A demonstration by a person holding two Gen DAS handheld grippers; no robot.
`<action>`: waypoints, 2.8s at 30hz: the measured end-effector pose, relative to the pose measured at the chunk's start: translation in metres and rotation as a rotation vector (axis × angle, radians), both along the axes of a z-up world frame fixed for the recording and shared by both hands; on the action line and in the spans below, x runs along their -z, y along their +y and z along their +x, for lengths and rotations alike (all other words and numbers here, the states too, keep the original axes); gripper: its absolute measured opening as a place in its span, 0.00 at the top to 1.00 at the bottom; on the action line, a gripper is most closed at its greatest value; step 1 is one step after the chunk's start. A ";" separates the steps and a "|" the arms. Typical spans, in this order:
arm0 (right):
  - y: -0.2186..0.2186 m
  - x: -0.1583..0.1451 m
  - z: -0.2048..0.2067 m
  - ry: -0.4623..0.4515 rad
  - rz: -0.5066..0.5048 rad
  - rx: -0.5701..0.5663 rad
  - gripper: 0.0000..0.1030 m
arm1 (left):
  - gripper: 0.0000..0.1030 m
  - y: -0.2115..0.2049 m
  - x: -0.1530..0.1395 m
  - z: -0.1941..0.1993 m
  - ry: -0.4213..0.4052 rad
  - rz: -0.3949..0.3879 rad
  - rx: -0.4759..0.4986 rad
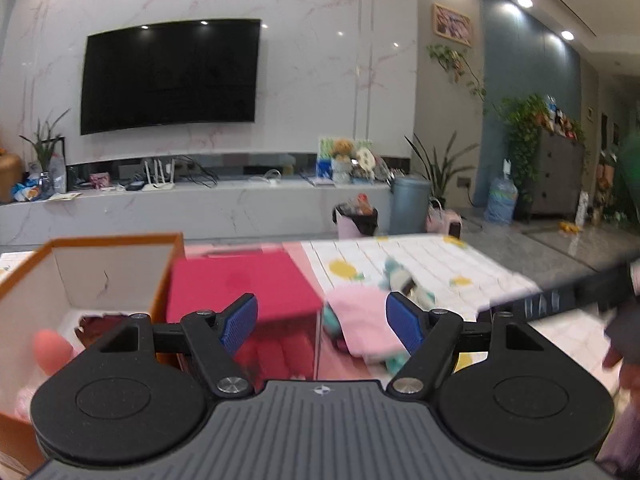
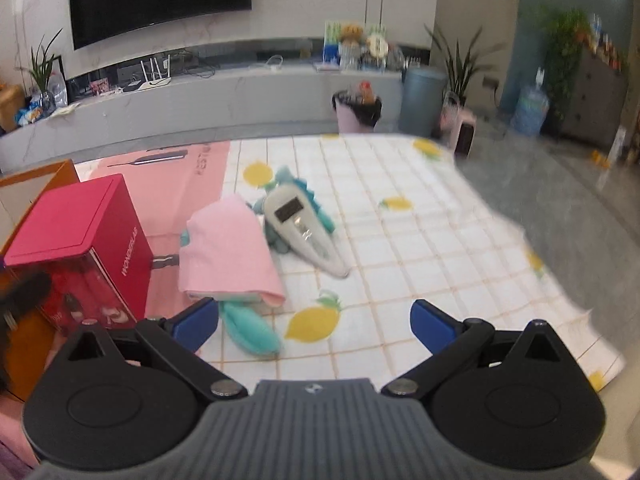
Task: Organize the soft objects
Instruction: 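Withdraw both tools from the box toward the remaining soft items, then close the right tool on the pink towel and lift it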
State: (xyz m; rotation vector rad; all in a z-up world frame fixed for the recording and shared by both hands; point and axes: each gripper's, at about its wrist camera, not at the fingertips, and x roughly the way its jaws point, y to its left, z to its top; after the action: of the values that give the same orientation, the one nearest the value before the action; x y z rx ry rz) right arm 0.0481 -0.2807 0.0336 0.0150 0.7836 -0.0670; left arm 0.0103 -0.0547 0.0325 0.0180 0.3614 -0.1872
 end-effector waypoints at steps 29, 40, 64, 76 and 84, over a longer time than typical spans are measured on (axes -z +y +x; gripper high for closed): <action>0.062 0.083 0.124 0.110 0.019 -0.210 0.30 | 0.16 -0.017 0.044 0.002 0.150 0.085 -0.003; 0.061 0.063 0.108 0.064 0.059 -0.253 0.39 | 0.16 -0.011 0.036 -0.001 0.140 0.034 0.011; 0.026 0.057 0.106 0.288 0.109 -0.267 0.07 | 0.16 -0.024 0.063 0.015 0.399 -0.096 0.323; 0.029 0.087 0.145 0.287 0.153 -0.250 0.77 | 0.16 -0.020 0.074 0.015 0.480 -0.170 0.334; 0.009 0.061 0.129 0.263 0.270 -0.197 0.93 | 0.16 -0.019 0.072 0.019 0.470 -0.181 0.358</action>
State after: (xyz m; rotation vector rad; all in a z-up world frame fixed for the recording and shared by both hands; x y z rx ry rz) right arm 0.1772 -0.2718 -0.0277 0.1877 1.0484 0.2278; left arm 0.0289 -0.0741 -0.0399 -0.1431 0.8092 -0.5830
